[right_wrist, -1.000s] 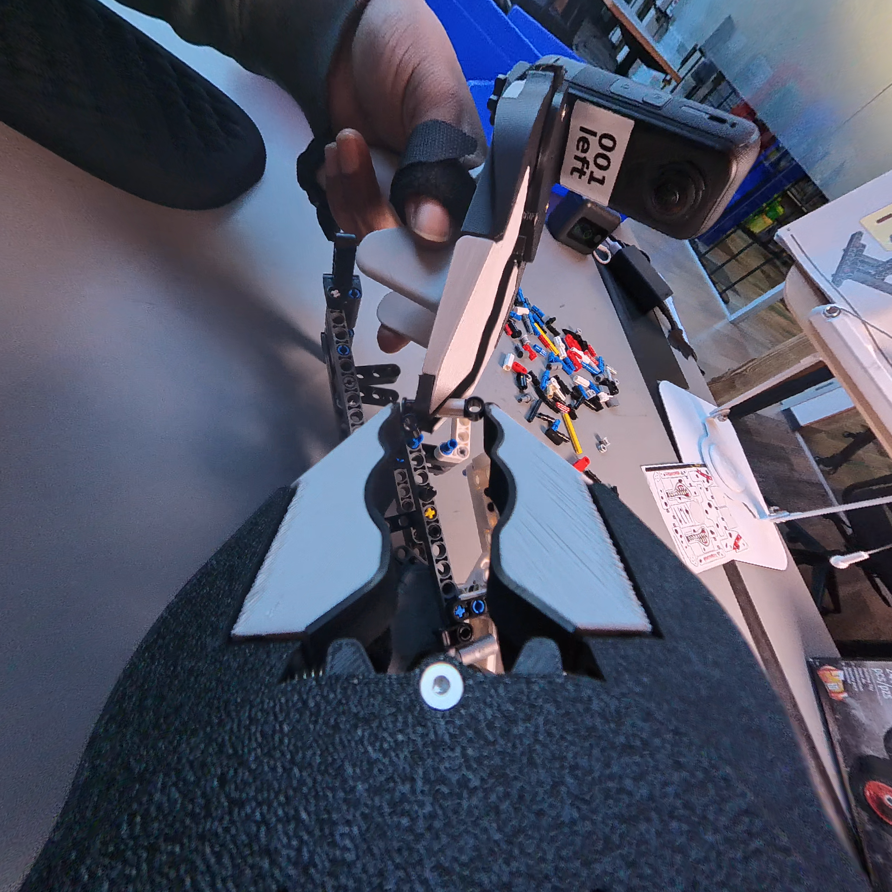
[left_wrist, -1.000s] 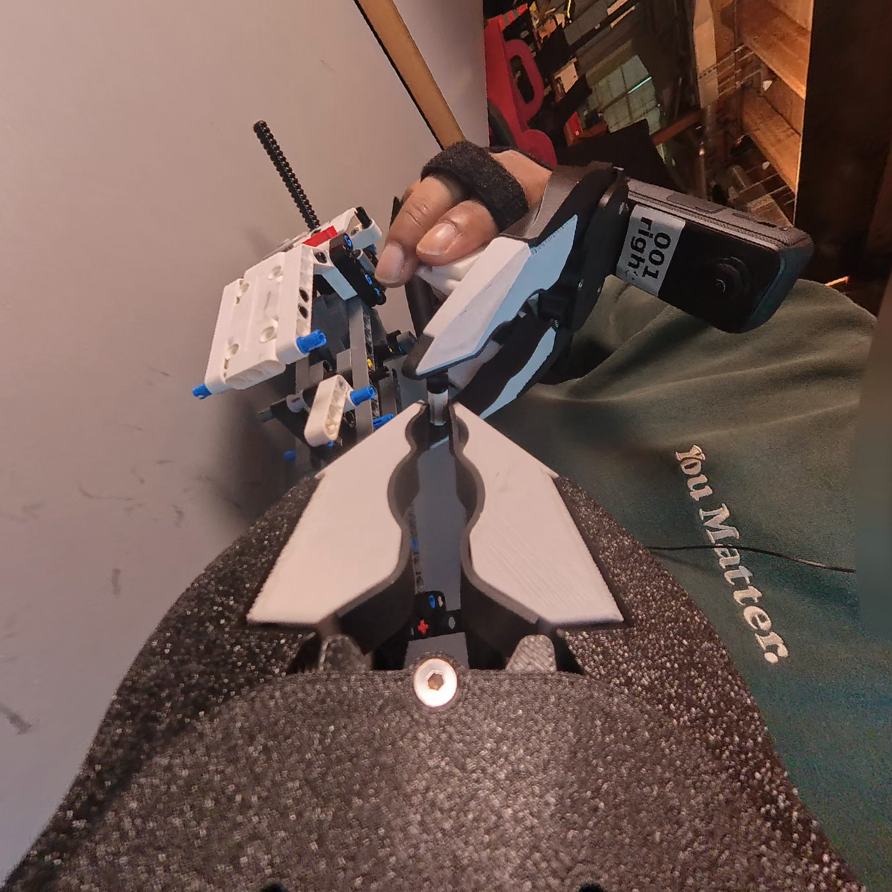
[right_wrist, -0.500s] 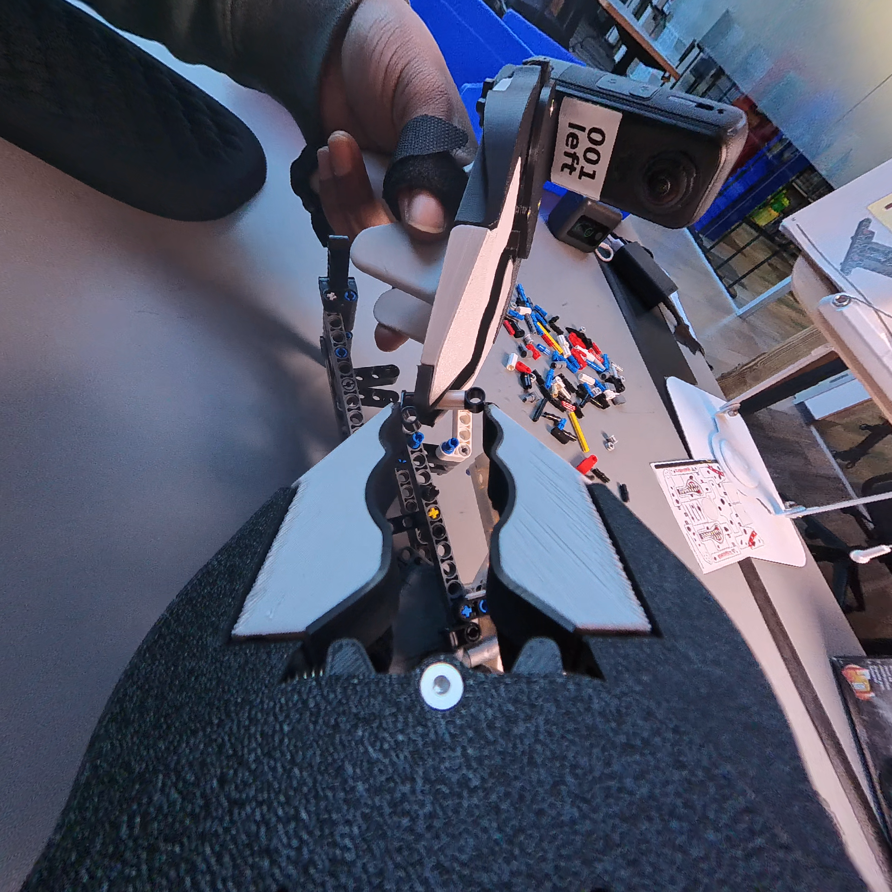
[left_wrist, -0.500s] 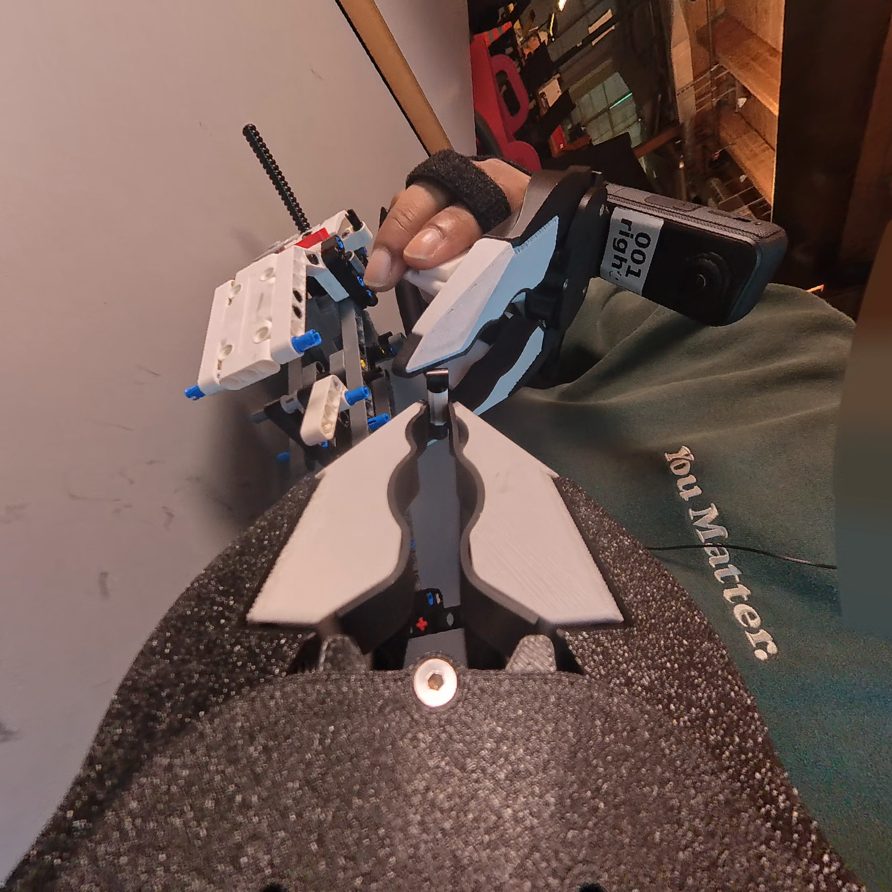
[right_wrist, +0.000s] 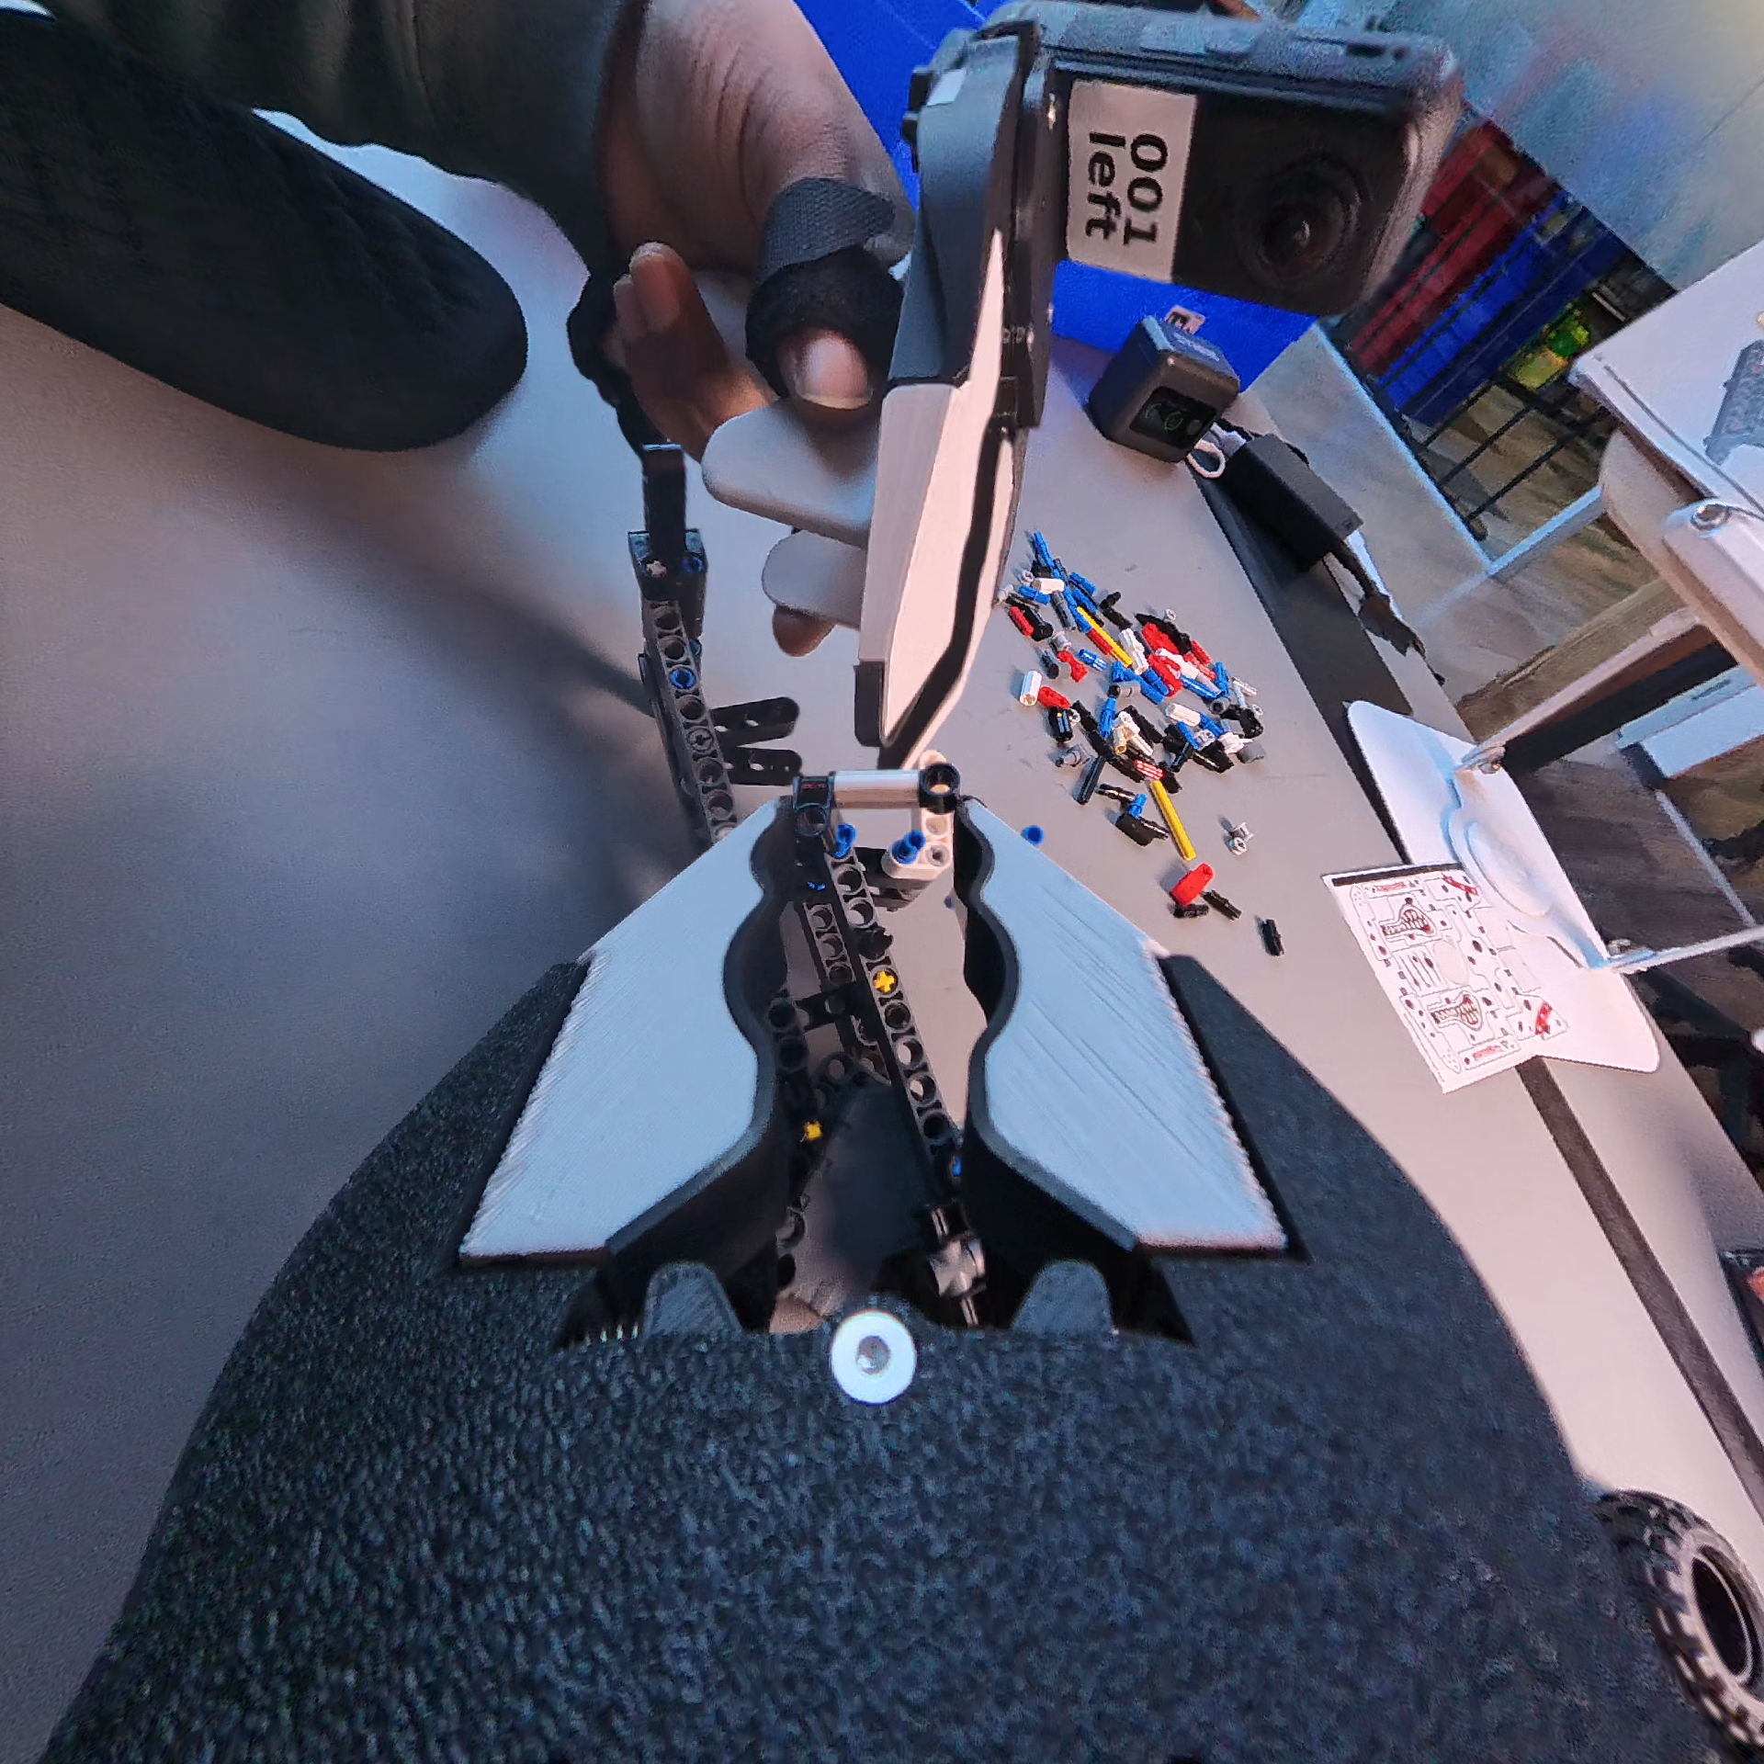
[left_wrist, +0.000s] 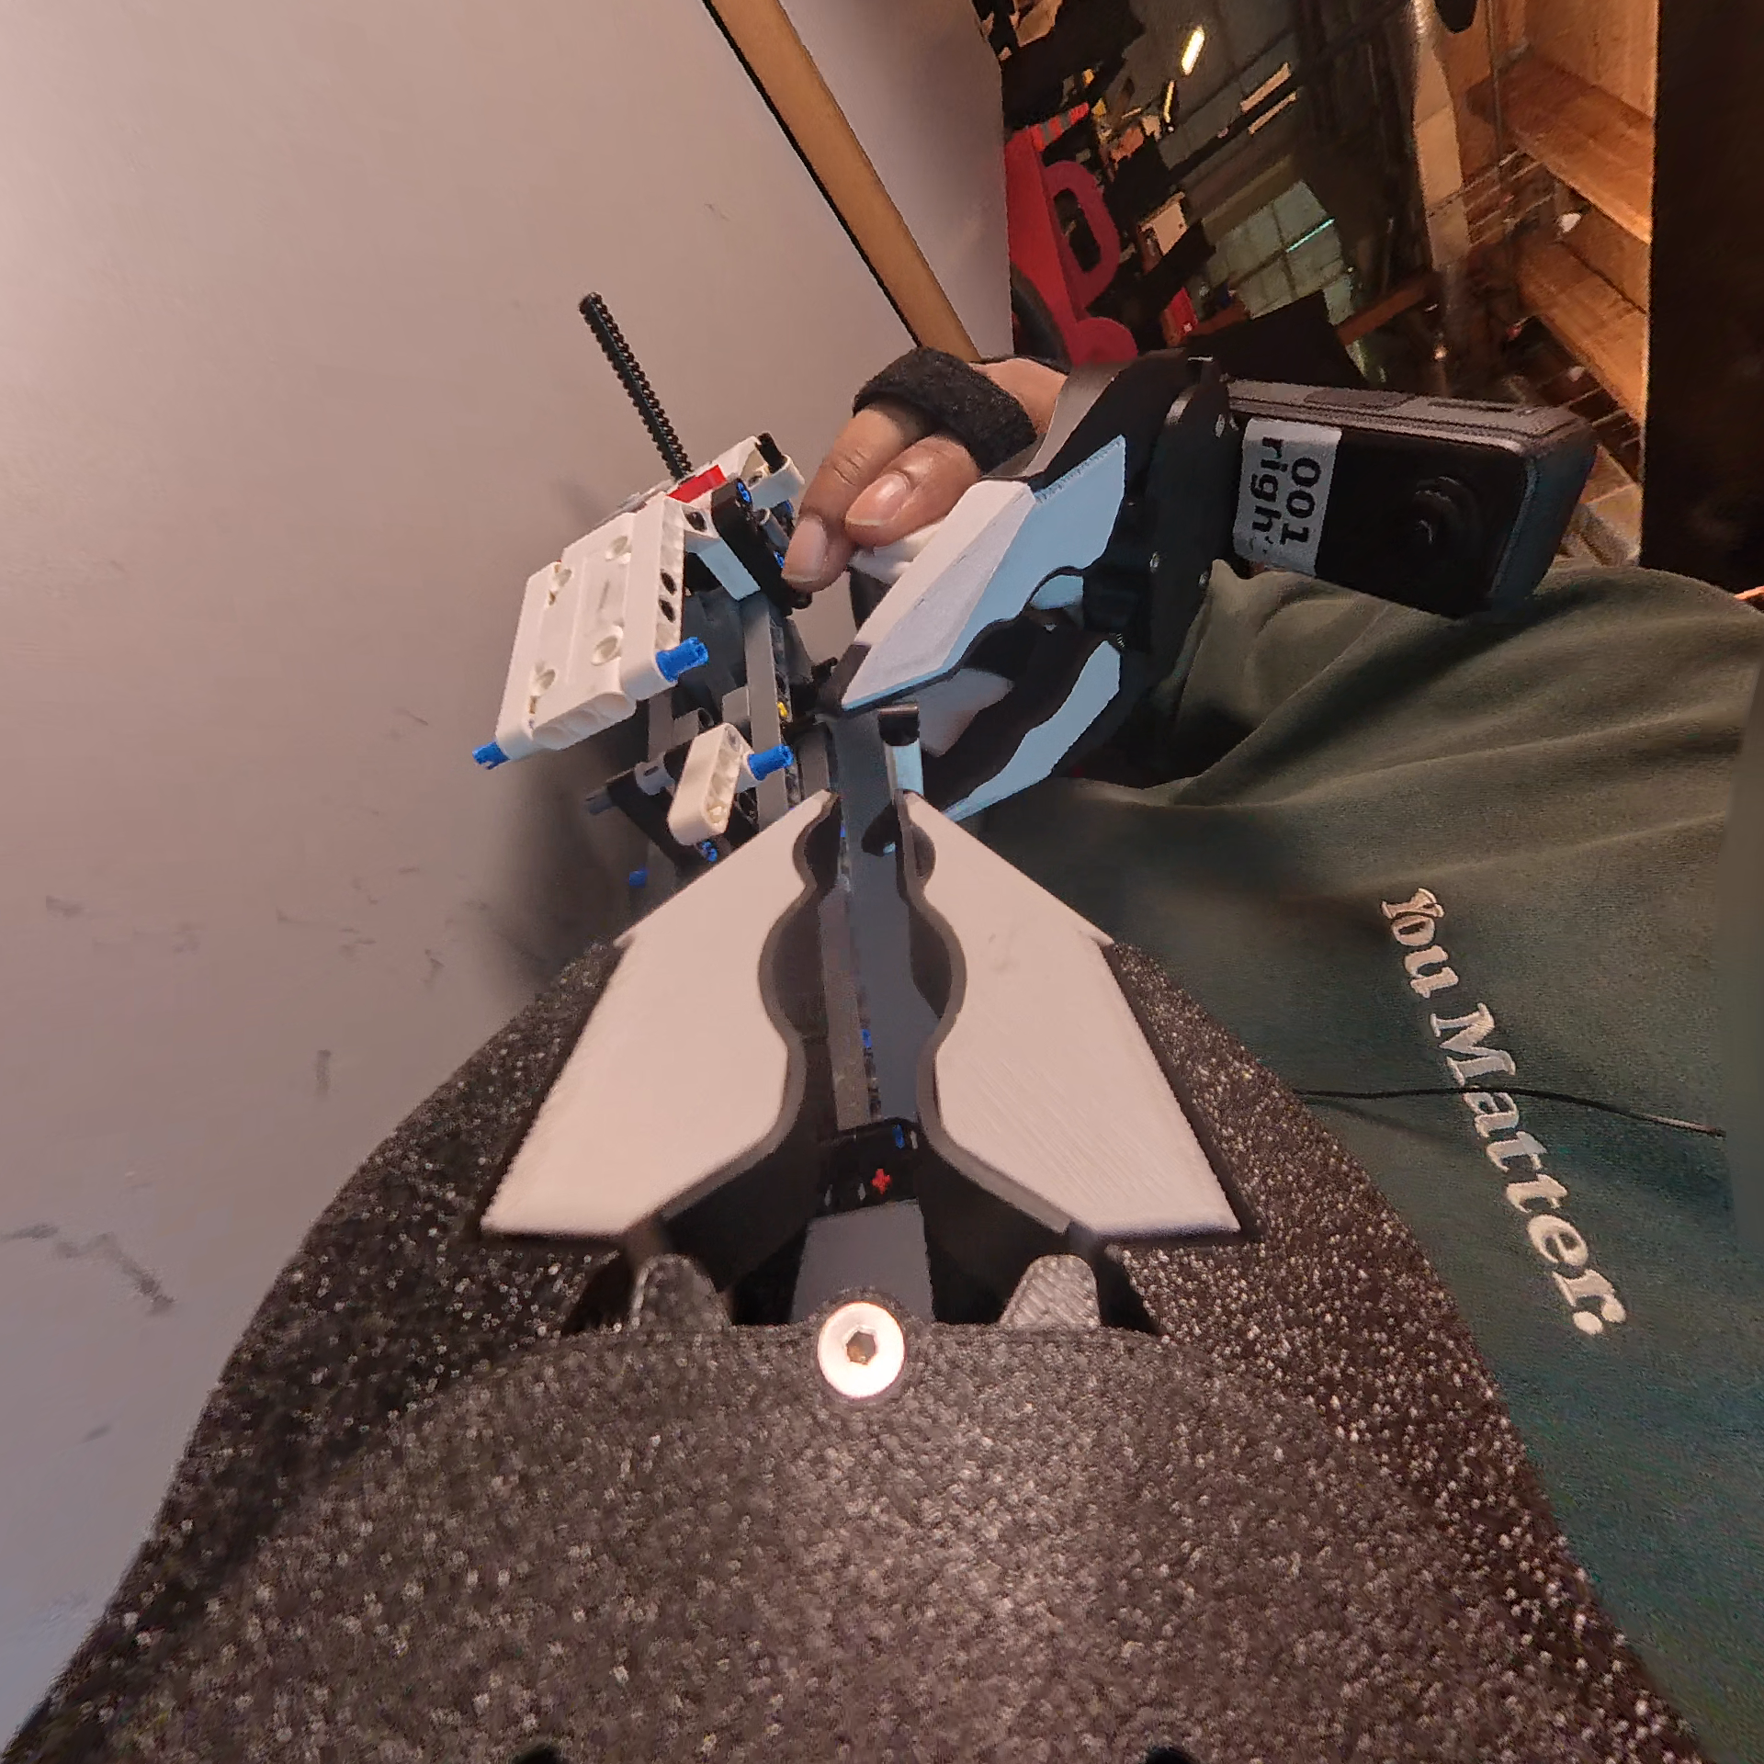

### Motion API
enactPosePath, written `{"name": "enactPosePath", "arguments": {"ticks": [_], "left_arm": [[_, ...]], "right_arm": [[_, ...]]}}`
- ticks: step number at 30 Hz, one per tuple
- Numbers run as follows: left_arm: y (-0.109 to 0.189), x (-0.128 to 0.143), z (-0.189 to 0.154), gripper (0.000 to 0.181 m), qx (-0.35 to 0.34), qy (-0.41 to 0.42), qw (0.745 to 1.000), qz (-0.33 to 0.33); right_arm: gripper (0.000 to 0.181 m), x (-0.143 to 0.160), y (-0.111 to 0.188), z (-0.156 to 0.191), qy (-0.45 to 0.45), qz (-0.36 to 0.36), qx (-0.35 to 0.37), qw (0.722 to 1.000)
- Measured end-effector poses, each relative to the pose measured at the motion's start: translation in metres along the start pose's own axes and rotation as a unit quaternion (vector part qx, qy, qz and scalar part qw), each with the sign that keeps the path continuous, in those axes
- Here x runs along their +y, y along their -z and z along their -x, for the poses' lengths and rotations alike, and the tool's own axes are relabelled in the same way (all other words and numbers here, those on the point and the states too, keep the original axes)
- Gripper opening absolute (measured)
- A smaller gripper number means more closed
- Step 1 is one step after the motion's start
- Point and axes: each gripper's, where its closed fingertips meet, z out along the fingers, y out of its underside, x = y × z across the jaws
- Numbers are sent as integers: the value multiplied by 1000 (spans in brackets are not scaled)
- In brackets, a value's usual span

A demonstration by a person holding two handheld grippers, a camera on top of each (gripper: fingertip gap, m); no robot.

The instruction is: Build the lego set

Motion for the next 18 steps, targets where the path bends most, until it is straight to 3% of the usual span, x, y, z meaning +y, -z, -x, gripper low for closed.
{"name": "enactPosePath", "arguments": {"ticks": [6, 11, 14, 15, 17, 18], "left_arm": [[22, -17, 19, 16, -65, -47, 996, -35], [21, -27, 30, 32, -86, -153, 984, -35], [8, -23, 22, 59, -50, -202, 978, -10], [4, -20, 20, 71, -45, -218, 975, 1], [-4, -11, 20, 88, -58, -264, 962, 30], [-8, -5, 20, 90, -65, -282, 956, 48]], "right_arm": [[32, 5, 4, -19, -67, 5, -4, 998], [32, 10, -2, -27, -78, 27, -22, 996], [30, 9, 0, -28, -84, 31, -31, 996], [11, 9, 1, -32, -84, 30, -21, 996], [11, 9, 2, -31, -94, 33, -28, 995], [21, 11, 1, -30, -99, 40, -35, 994]]}}
